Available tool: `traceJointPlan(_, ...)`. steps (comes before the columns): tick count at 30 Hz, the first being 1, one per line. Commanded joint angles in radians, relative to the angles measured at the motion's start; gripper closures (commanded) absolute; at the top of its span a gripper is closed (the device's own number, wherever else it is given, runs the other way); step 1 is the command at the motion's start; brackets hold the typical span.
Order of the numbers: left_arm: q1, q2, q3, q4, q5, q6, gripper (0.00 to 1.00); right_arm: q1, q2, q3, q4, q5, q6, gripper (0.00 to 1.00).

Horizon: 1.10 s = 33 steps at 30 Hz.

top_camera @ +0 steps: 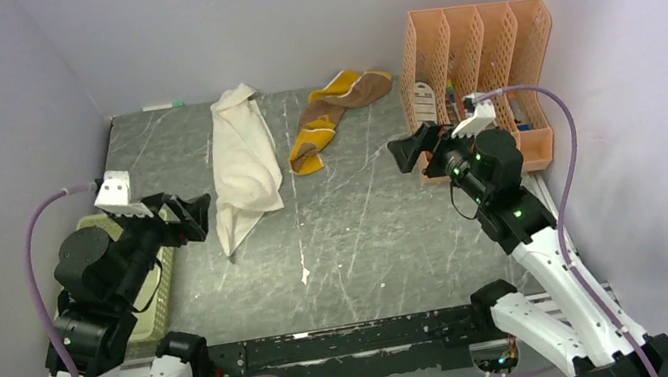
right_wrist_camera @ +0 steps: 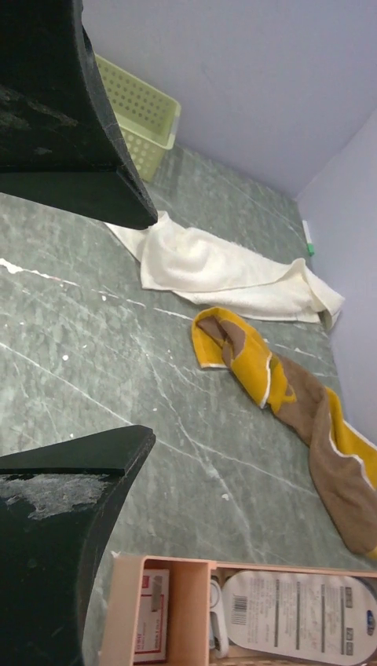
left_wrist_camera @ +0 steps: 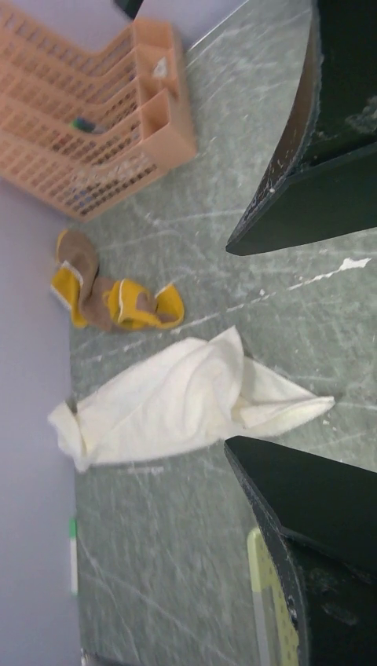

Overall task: Roll the towels
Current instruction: Pick up the towel at the center of the board.

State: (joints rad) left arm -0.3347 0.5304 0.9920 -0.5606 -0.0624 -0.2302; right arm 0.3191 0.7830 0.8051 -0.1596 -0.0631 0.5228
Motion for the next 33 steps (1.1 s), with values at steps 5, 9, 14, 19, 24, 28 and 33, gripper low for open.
traceJointPlan(5, 0.020, 0.040, 0.047, 0.067, 0.643, 0.078, 0.01, -0.012, -0.077, -0.035, -0.030, 0.015, 0.049, 0.00)
traceJointPlan(9, 0.022, 0.019, 0.014, 0.165, 1.100, 0.116, 0.01, -0.012, -0.040, -0.041, -0.023, -0.063, 0.003, 0.01)
traceJointPlan(14, 0.023, -0.020, -0.024, 0.160, 1.055, 0.108, 0.01, 0.093, 0.099, 0.037, -0.066, 0.074, -0.064, 0.05)
traceJointPlan(19, 0.024, 0.098, -0.001, 0.054, 0.292, -0.118, 0.01, 0.491, 0.379, 0.194, -0.059, 0.445, -0.187, 0.05)
traceJointPlan(24, 0.062, 0.357, 0.064, -0.105, -0.002, -0.272, 0.01, 0.719, 0.833, 0.435, -0.039, 0.455, -0.273, 0.02)
traceJointPlan(28, 0.228, 0.347, 0.055, -0.093, 0.075, -0.293, 0.01, 0.754, 1.071, 0.509, 0.093, 0.351, -0.241, 0.02)
traceJointPlan(33, 0.361, 0.390, 0.082, -0.138, 0.119, -0.204, 0.01, 0.762, 1.226, 0.591, 0.160, 0.336, -0.241, 0.03)
